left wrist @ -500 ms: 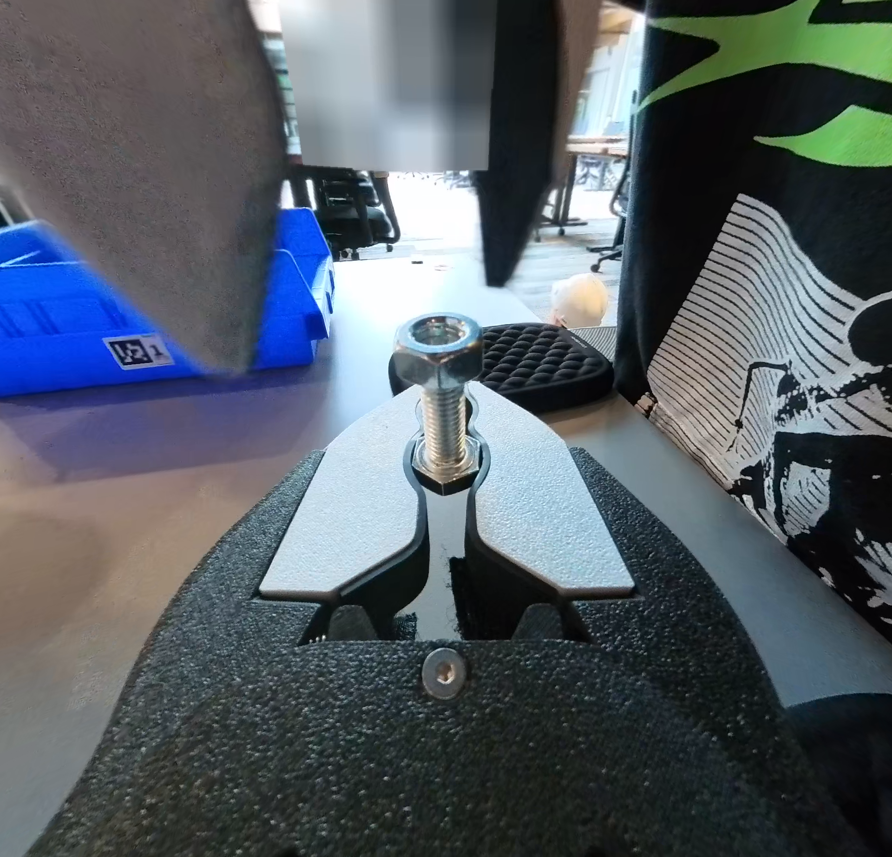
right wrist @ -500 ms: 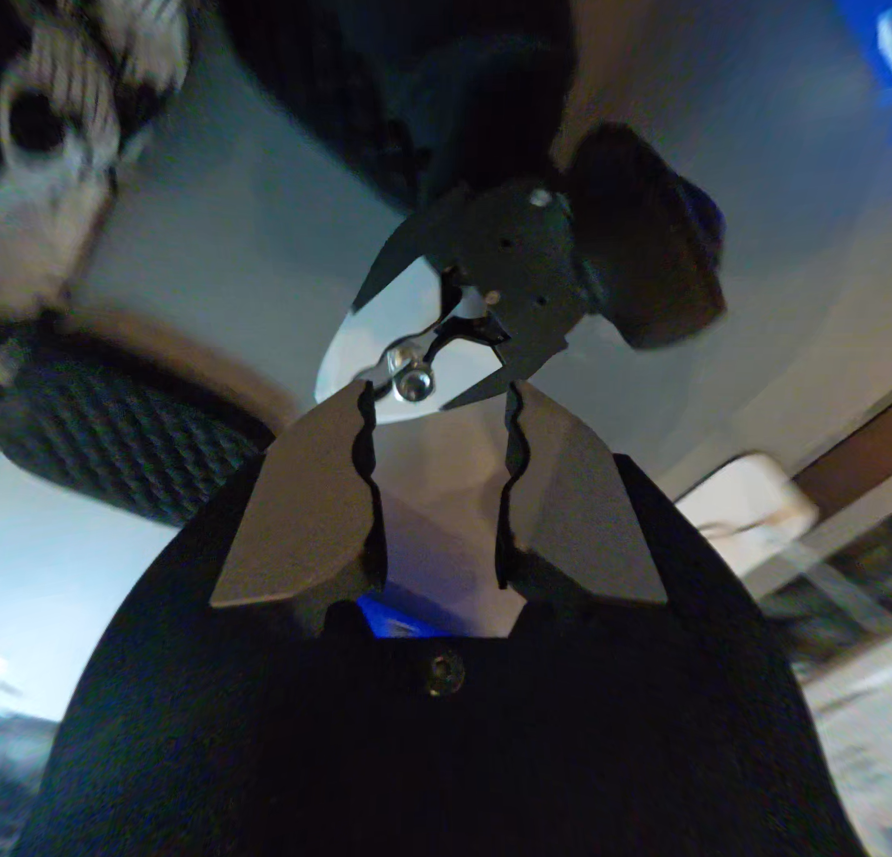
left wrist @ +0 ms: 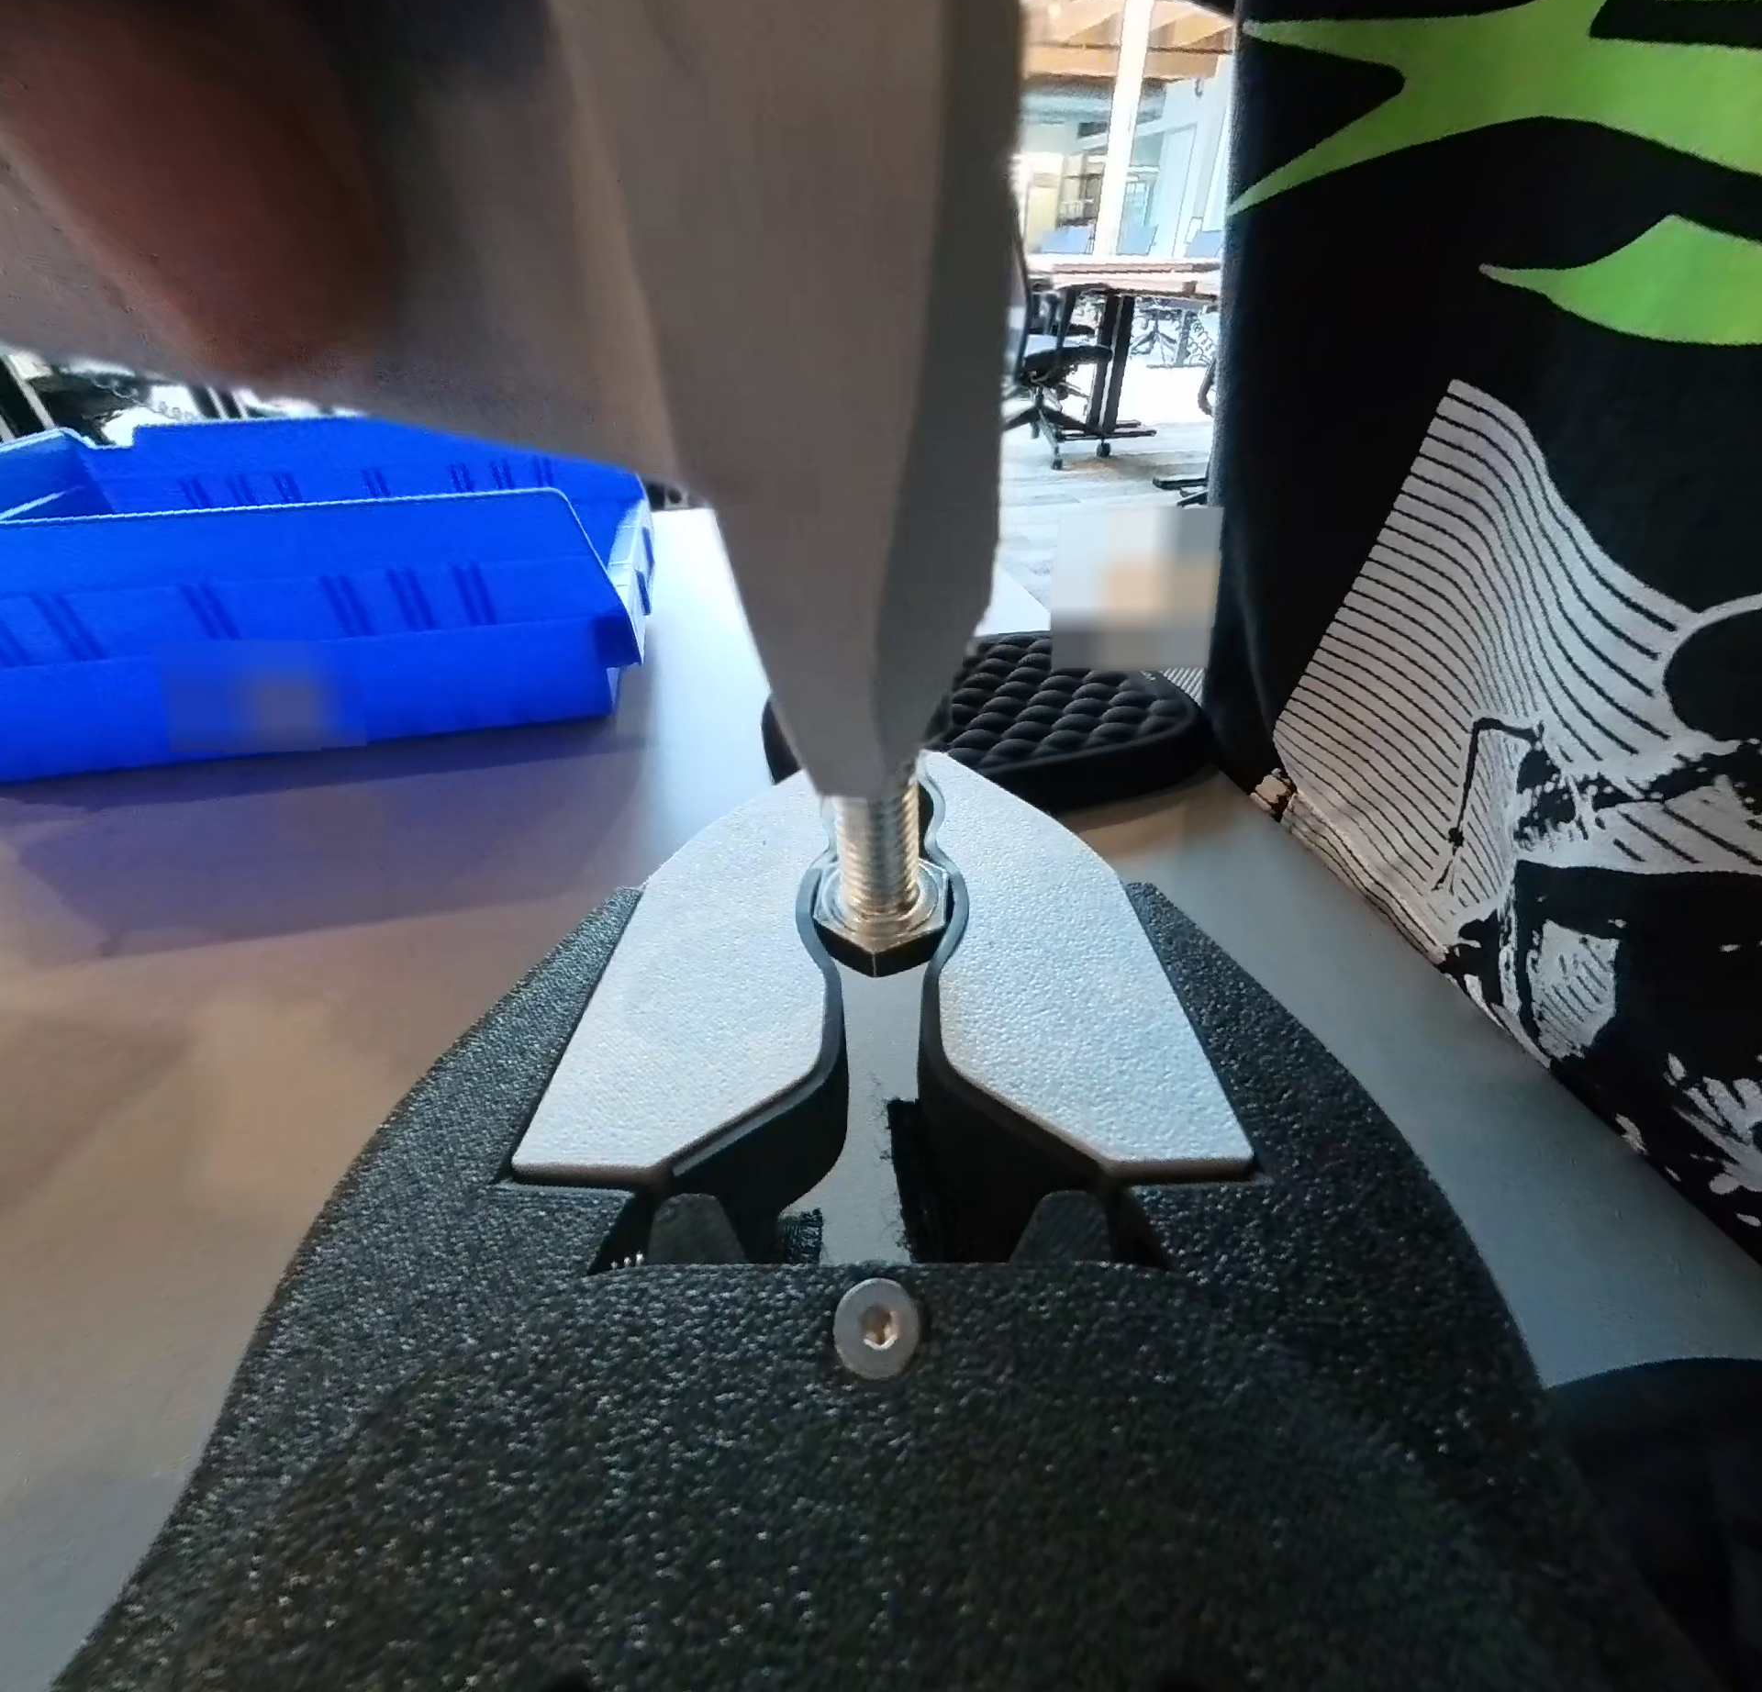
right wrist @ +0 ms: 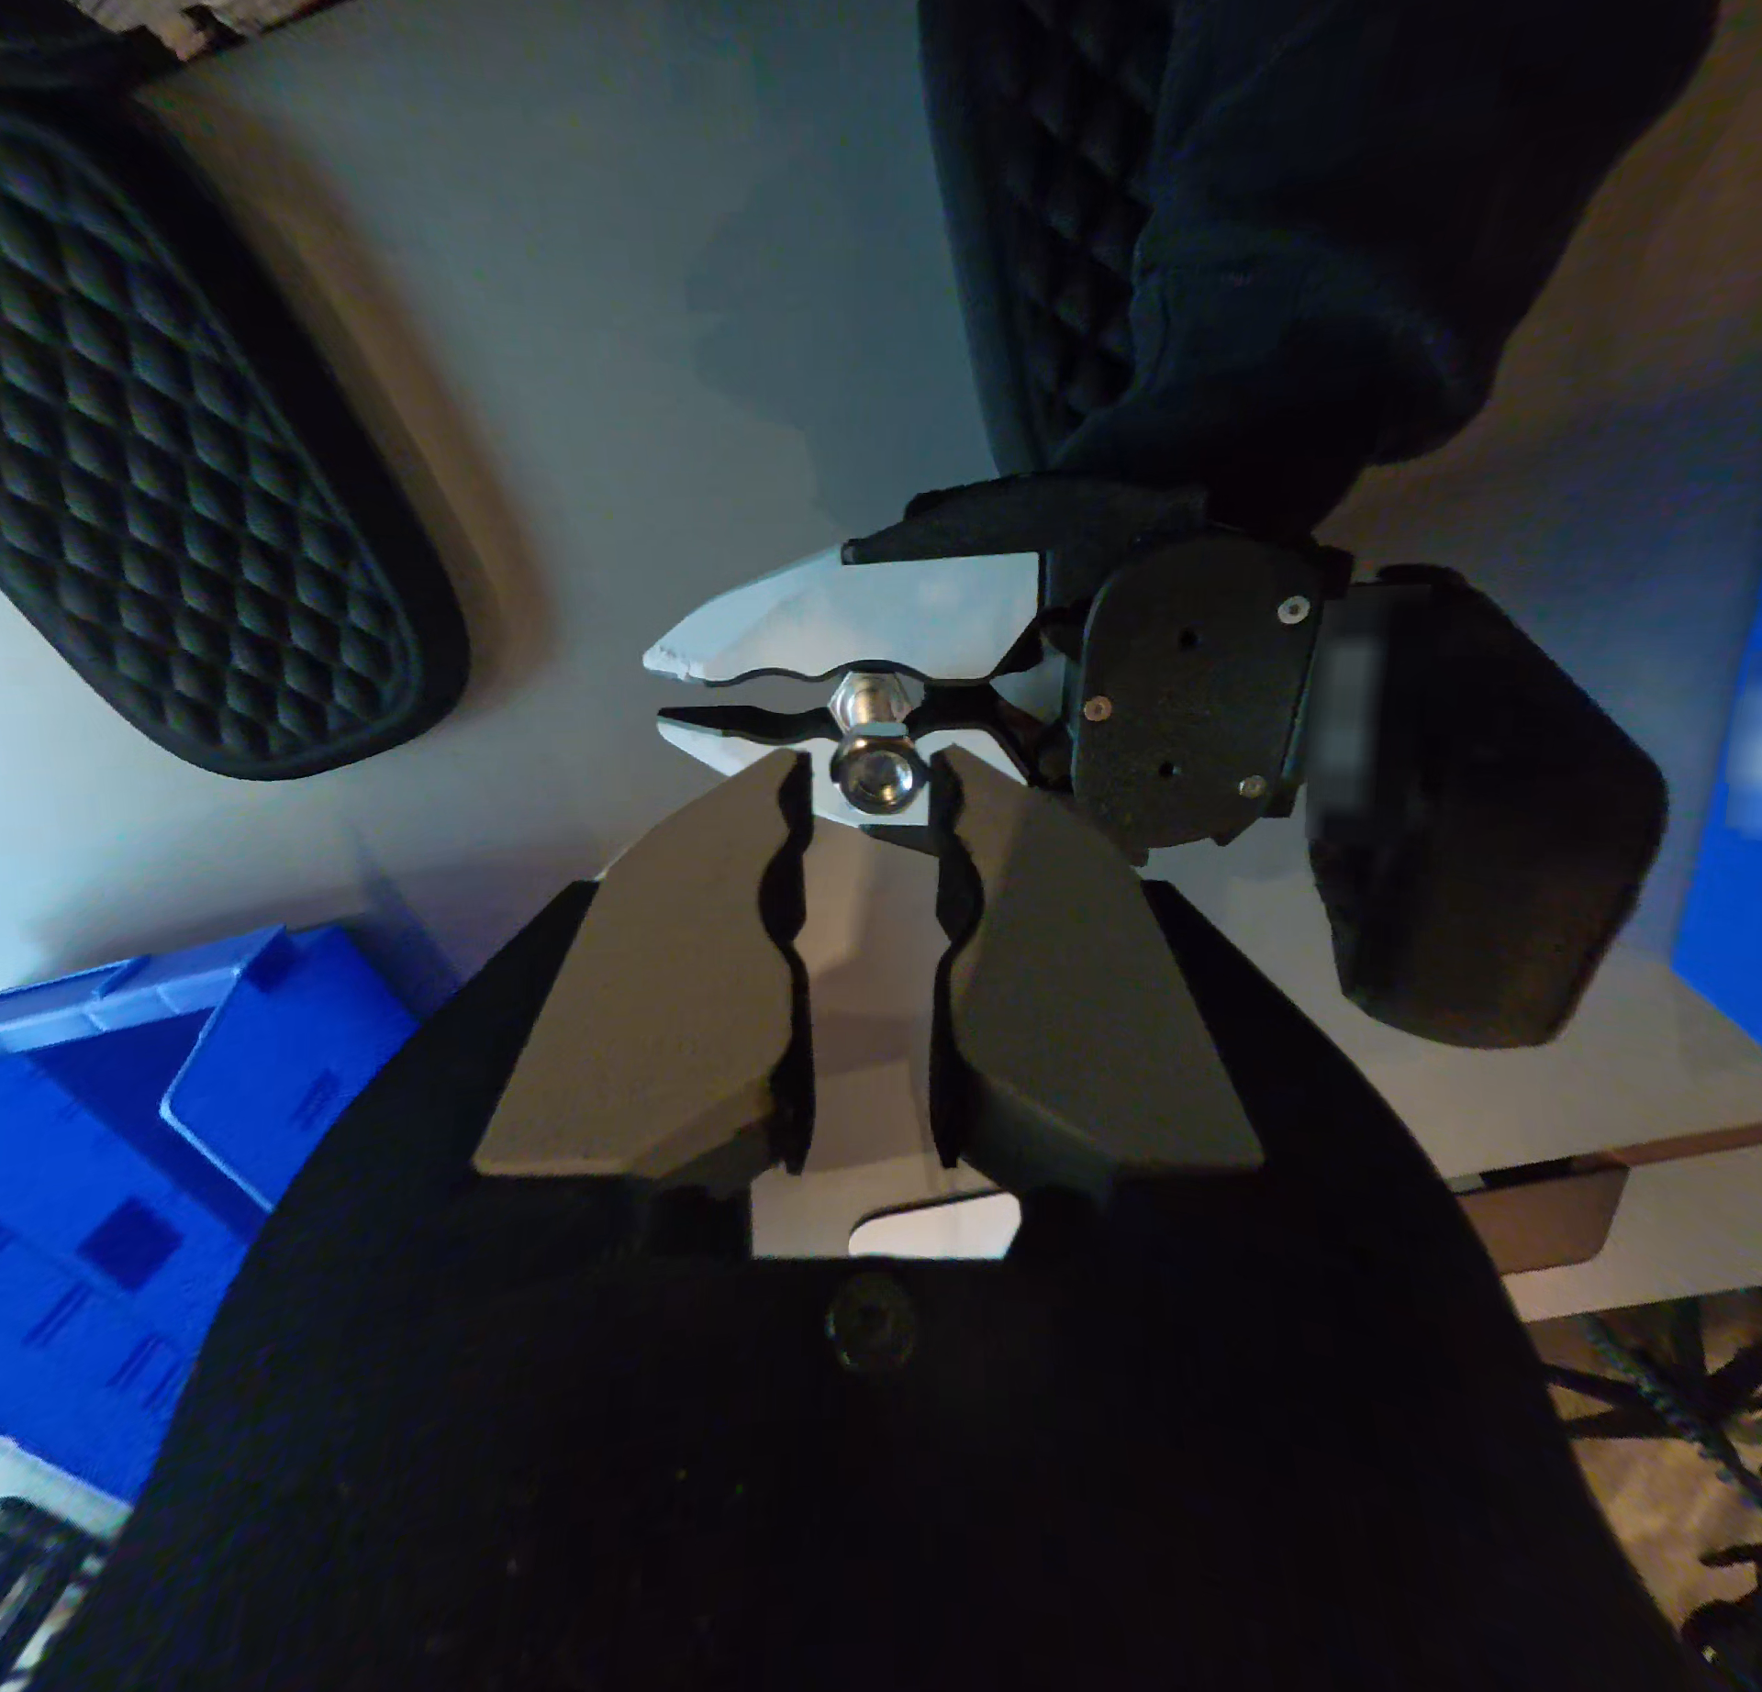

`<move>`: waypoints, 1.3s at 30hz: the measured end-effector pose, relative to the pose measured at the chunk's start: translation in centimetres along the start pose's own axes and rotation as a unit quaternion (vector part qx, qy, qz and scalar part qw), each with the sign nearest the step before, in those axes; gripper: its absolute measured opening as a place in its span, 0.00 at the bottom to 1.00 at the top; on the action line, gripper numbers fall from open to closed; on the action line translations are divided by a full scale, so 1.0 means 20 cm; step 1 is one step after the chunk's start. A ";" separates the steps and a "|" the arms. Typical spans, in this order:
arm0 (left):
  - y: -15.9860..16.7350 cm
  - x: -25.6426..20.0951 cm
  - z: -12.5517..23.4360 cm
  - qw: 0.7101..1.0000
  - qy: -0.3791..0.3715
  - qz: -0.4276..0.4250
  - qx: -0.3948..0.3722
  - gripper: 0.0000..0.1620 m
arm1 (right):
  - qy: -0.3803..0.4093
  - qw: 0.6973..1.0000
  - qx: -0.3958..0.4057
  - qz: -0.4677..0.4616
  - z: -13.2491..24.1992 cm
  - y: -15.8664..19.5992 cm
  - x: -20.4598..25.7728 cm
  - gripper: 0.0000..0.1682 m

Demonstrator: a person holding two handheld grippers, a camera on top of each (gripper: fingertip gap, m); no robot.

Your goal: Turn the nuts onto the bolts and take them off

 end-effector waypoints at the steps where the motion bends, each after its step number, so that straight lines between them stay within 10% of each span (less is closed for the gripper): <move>1: 0.00 0.00 0.00 1.000 0.000 0.000 -0.001 0.06 | 0.005 1.000 -0.002 -0.004 0.00 0.00 0.00 0.11; 10: 0.00 0.01 0.01 1.000 -0.007 0.002 -0.002 0.06 | 0.020 0.977 -0.005 -0.212 0.00 0.00 -0.01 0.11; 19: 0.00 0.00 0.00 1.000 -0.009 -0.001 0.007 0.06 | 0.032 0.836 -0.023 -0.548 -0.01 0.01 0.02 0.11; 24: 0.00 0.00 0.00 1.000 -0.008 0.000 0.002 0.06 | 0.052 0.877 -0.021 -0.478 0.00 0.00 0.01 0.26; 29: 0.00 0.00 0.00 1.000 -0.004 0.000 0.000 0.06 | 0.066 0.985 -0.002 -0.157 0.05 0.01 0.03 0.30; 39: 0.00 0.00 0.00 1.000 -0.002 0.001 -0.002 0.06 | -0.007 1.000 -0.015 -0.016 0.01 0.00 -0.01 0.19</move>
Point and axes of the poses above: each gripper's, where its closed fingertips meet, z back along the fingers, y out of its underside, x = y × z across the jaws, the point moved 7 cm from there along z, back along the fingers, and after that the axes turned 13 degrees about -z, right-handed, at the moved point
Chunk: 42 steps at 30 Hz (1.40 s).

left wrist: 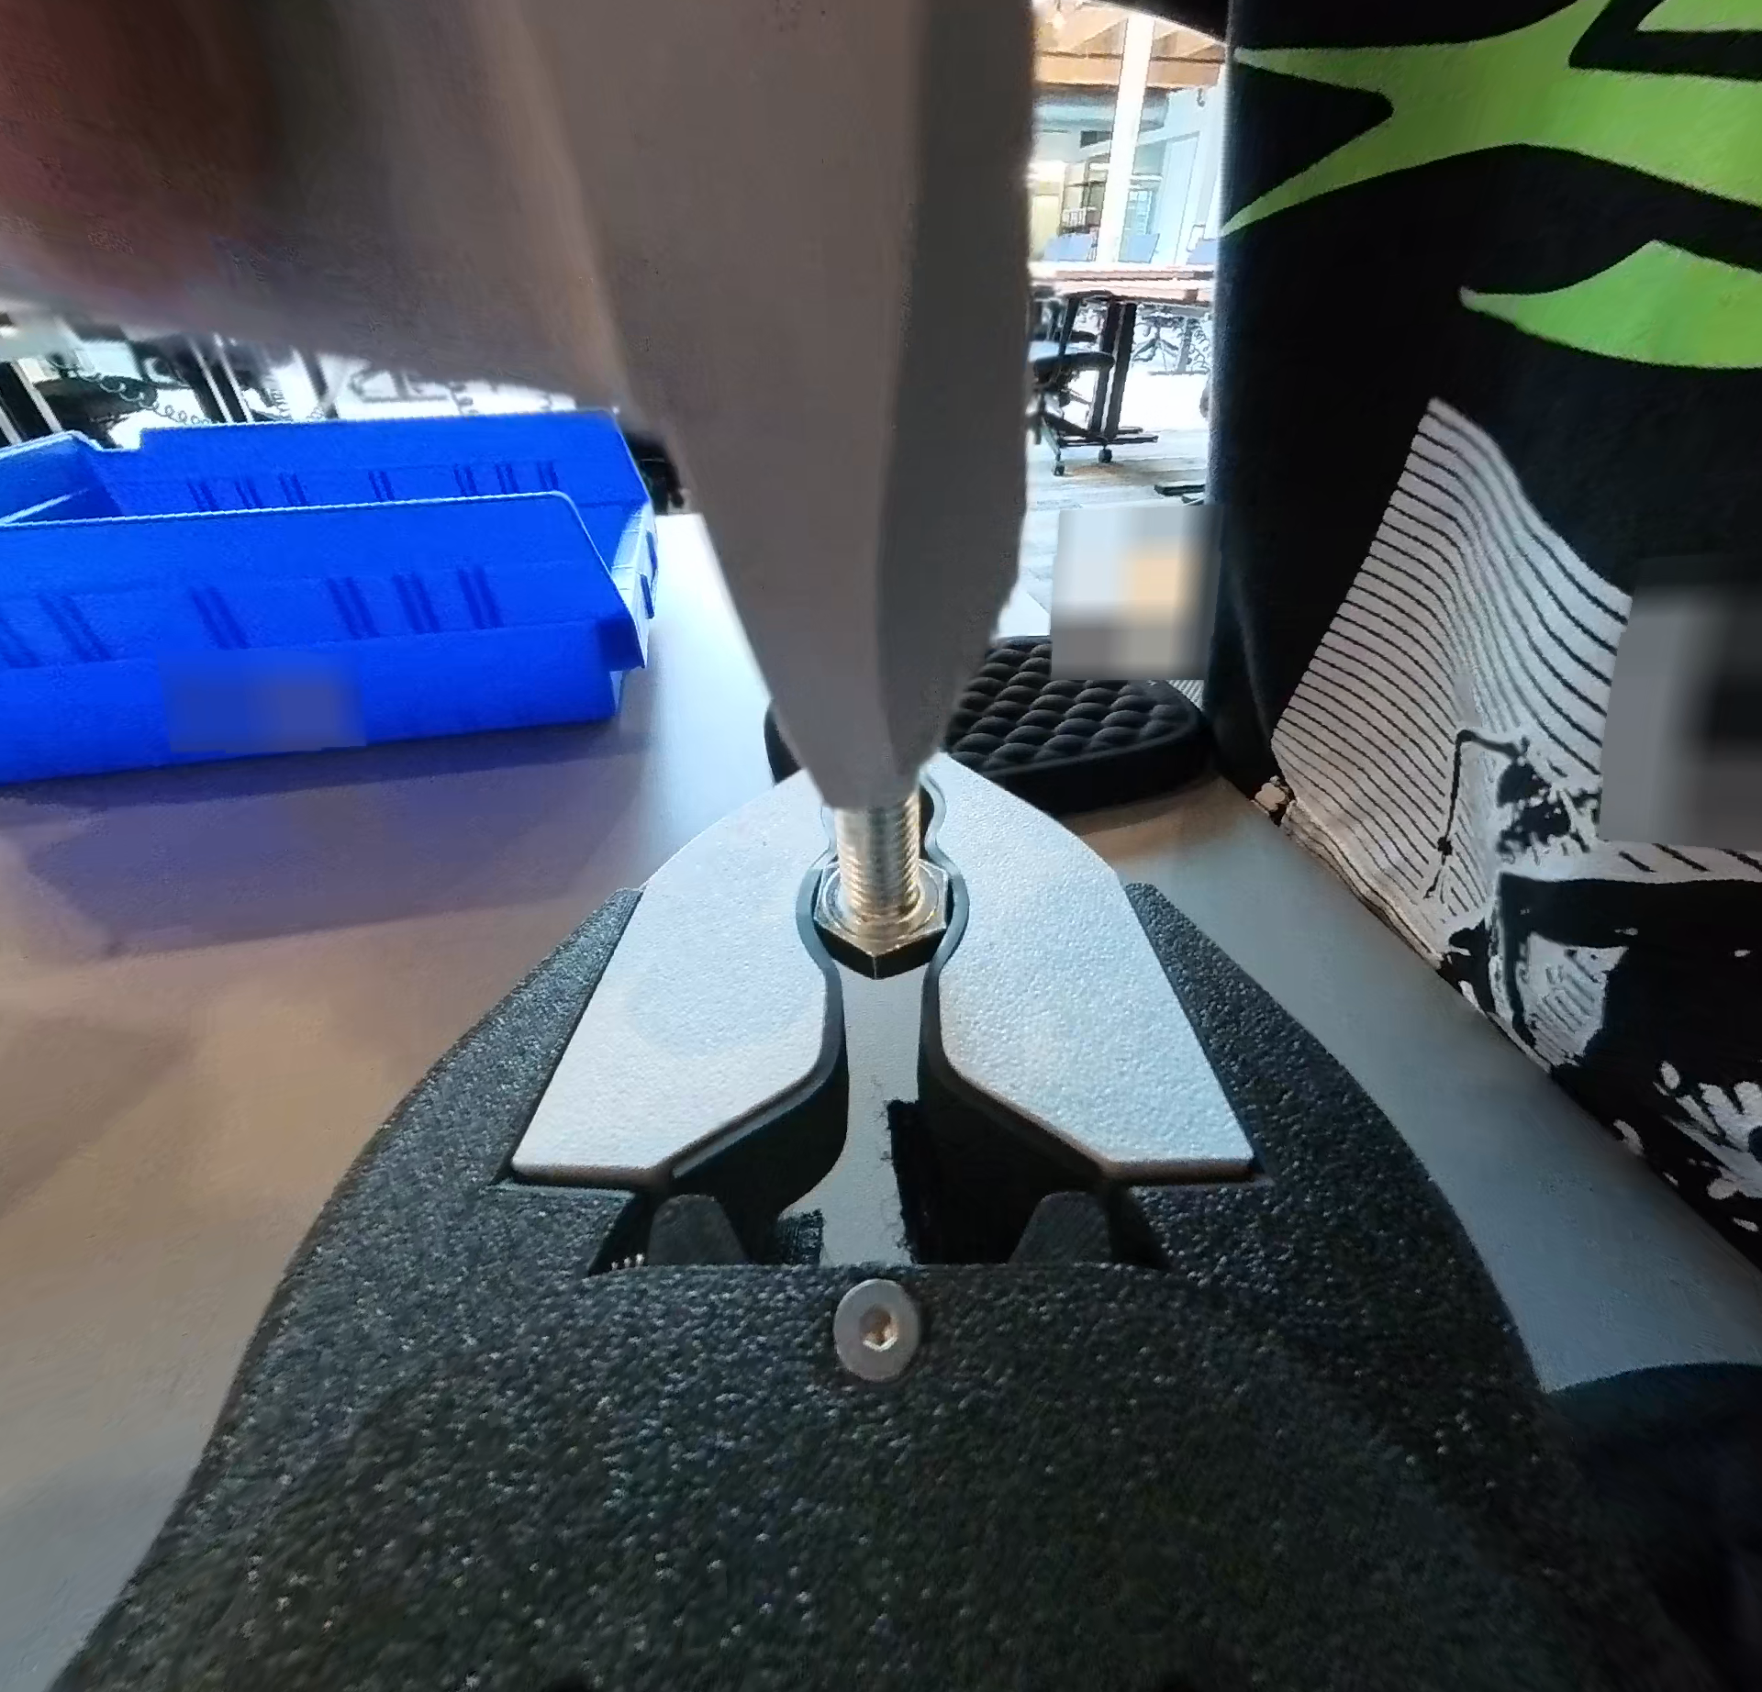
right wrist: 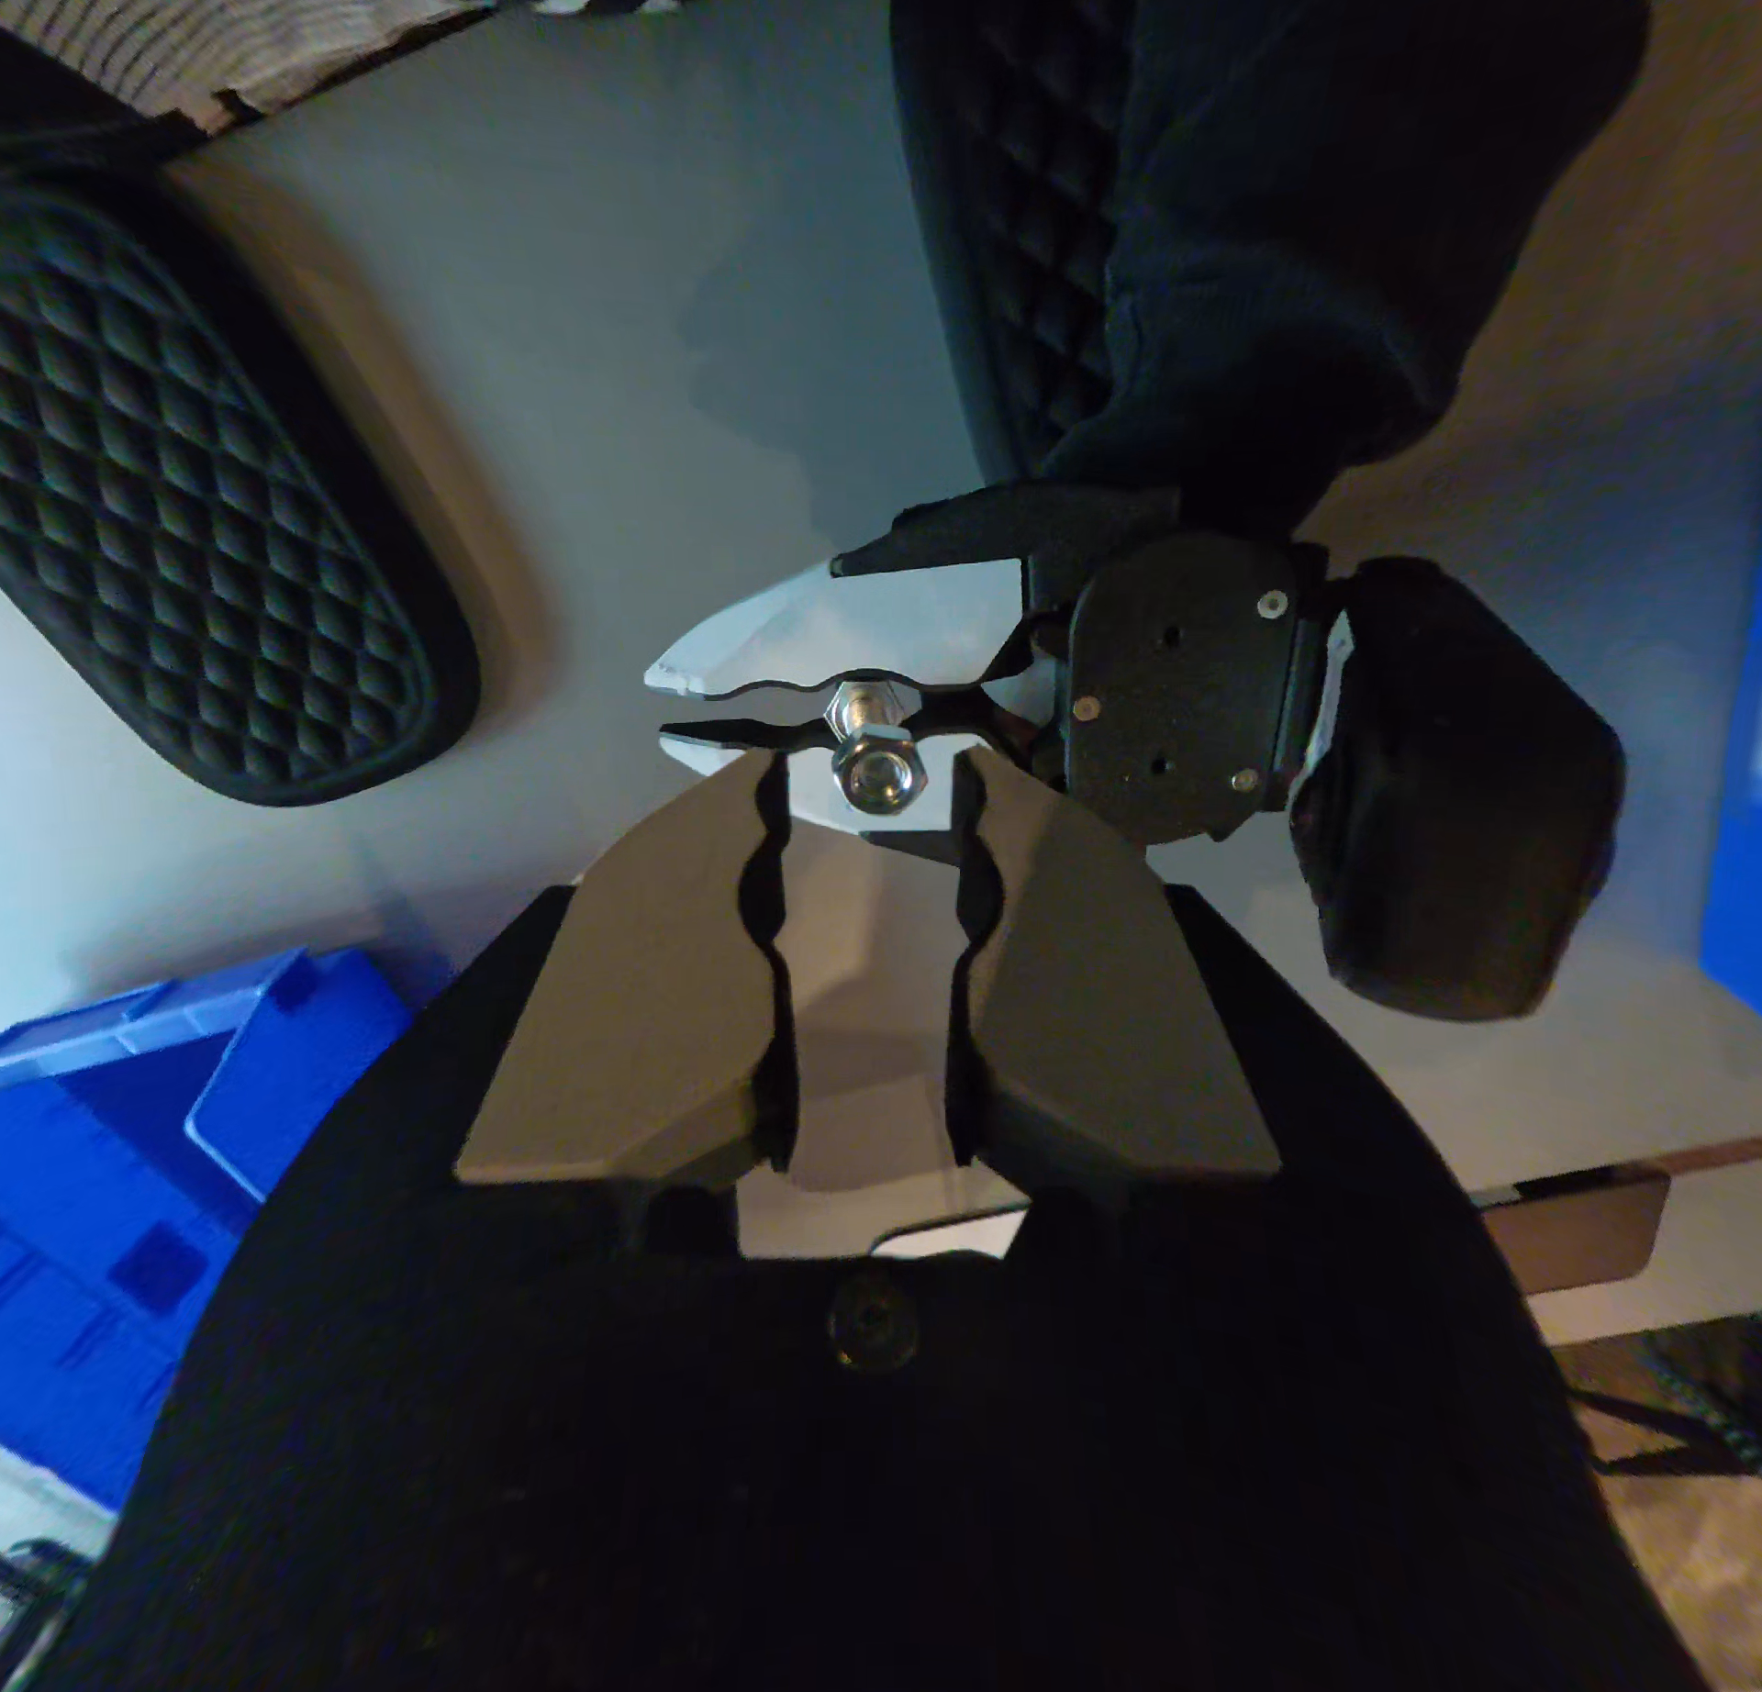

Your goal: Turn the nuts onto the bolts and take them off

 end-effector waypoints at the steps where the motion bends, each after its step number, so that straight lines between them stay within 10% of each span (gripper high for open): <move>1: 0.00 0.00 0.00 1.000 0.000 0.000 0.000 0.06 | -0.006 1.000 0.000 0.002 -0.01 0.00 0.00 0.16; 11: 0.00 0.00 0.00 1.000 -0.005 0.001 0.000 0.06 | 0.016 0.986 -0.005 -0.165 -0.01 0.01 -0.01 0.10; 22: 0.00 0.00 0.00 1.000 -0.007 0.001 0.002 0.06 | 0.035 0.845 -0.027 -0.532 -0.02 0.02 0.01 0.10; 26: 0.00 0.00 0.00 1.000 -0.004 0.000 0.001 0.06 | 0.046 0.874 -0.036 -0.483 0.00 0.02 -0.01 0.20; 32: 0.00 0.00 0.00 1.000 -0.001 0.001 -0.001 0.06 | 0.057 0.989 0.006 -0.137 0.04 0.03 0.03 0.27; 42: 0.00 0.00 0.00 1.000 0.001 0.001 -0.002 0.06 | 0.012 1.000 0.003 -0.023 0.00 0.01 0.01 0.15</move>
Point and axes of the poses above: each gripper's, where its closed fingertips meet, z back along the fingers, y out of its underside, x = y × z across the jaws, the point moved 7 cm from there along z, back along the fingers, and after that the axes turned 13 degrees about -z, right-handed, at the moved point
